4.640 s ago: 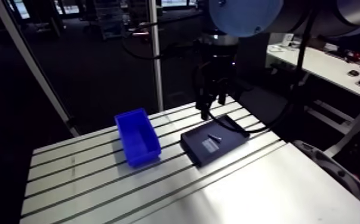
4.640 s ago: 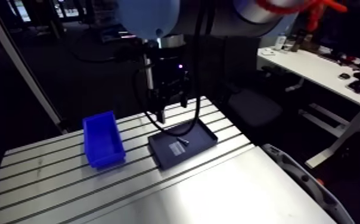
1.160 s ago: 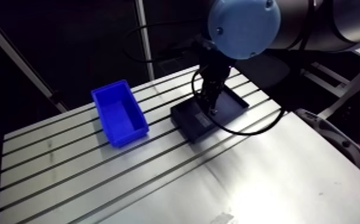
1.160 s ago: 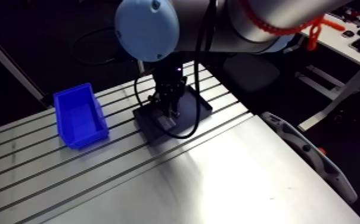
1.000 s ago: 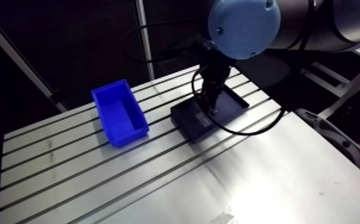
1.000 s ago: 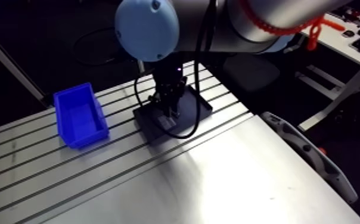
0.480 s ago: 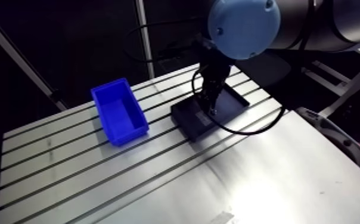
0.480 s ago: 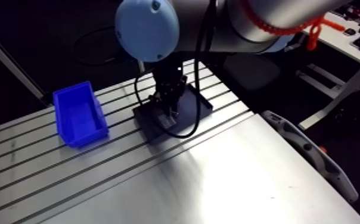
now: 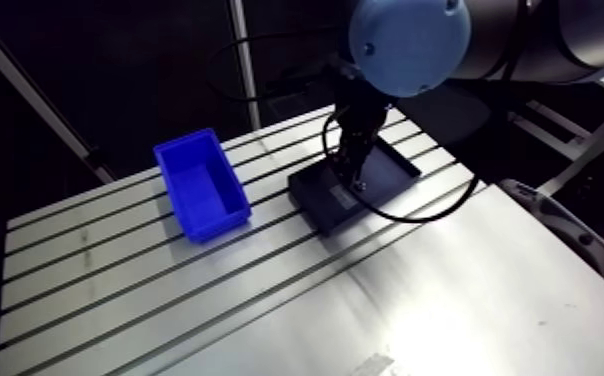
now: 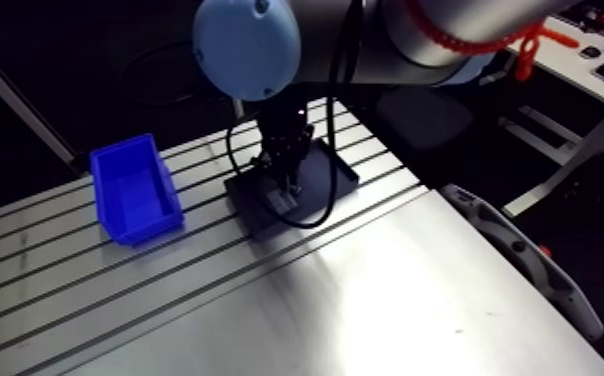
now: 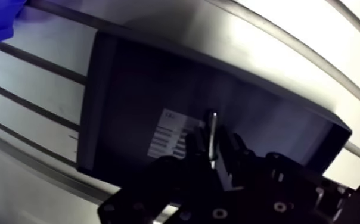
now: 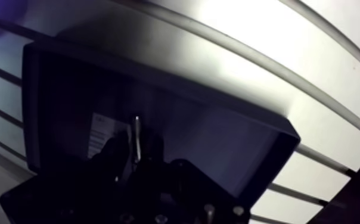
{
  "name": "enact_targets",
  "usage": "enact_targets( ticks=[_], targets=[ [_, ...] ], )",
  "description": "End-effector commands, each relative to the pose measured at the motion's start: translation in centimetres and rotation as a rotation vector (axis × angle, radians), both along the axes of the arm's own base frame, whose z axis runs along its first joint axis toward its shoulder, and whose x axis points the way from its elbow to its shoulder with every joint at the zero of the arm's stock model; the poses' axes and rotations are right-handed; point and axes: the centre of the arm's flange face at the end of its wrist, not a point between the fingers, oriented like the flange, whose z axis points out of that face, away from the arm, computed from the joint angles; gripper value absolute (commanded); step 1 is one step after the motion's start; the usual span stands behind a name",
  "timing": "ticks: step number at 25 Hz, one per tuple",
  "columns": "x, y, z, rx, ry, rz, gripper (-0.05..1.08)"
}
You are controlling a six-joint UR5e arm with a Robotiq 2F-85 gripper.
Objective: Pick up the M10 bolt from the tray and put it into the blue bin.
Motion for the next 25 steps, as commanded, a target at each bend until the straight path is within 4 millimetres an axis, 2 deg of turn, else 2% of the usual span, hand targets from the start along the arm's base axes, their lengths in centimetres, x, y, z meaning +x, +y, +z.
enact_targets(
  ticks=[1, 10, 25],
  targets=[
    [-0.08, -0.08, 0.05, 0.001, 0.001, 0.005, 0.72],
    [-0.01, -0.11, -0.02, -0.001, -0.002, 0.006, 0.72],
    [-0.01, -0.12, 0.24, 0.0, 0.003, 0.014, 0.81]
  ],
)
